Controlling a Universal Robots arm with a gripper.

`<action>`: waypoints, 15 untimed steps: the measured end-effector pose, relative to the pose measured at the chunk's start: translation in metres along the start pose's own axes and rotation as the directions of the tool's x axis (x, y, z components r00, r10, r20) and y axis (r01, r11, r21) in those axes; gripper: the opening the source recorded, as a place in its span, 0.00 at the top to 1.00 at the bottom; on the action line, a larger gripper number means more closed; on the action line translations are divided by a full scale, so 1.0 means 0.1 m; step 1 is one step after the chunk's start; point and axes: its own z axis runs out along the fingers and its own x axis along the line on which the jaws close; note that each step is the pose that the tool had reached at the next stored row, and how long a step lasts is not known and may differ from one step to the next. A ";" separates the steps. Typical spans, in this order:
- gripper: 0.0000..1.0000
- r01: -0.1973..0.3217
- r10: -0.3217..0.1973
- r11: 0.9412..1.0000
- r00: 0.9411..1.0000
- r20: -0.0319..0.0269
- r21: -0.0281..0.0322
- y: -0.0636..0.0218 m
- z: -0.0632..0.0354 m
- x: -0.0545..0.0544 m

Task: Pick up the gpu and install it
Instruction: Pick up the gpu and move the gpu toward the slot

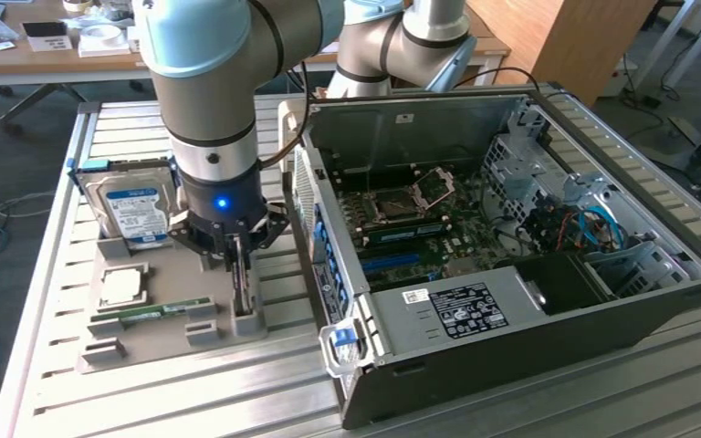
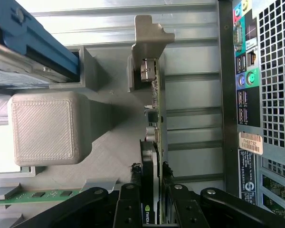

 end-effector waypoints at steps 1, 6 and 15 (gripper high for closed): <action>0.73 0.001 -0.001 1.000 1.000 0.000 0.000 0.000 0.000 0.00; 0.73 0.030 -0.030 1.000 1.000 -0.001 0.000 0.000 0.000 0.00; 0.73 0.051 -0.051 0.999 0.999 -0.002 -0.001 0.000 0.000 0.00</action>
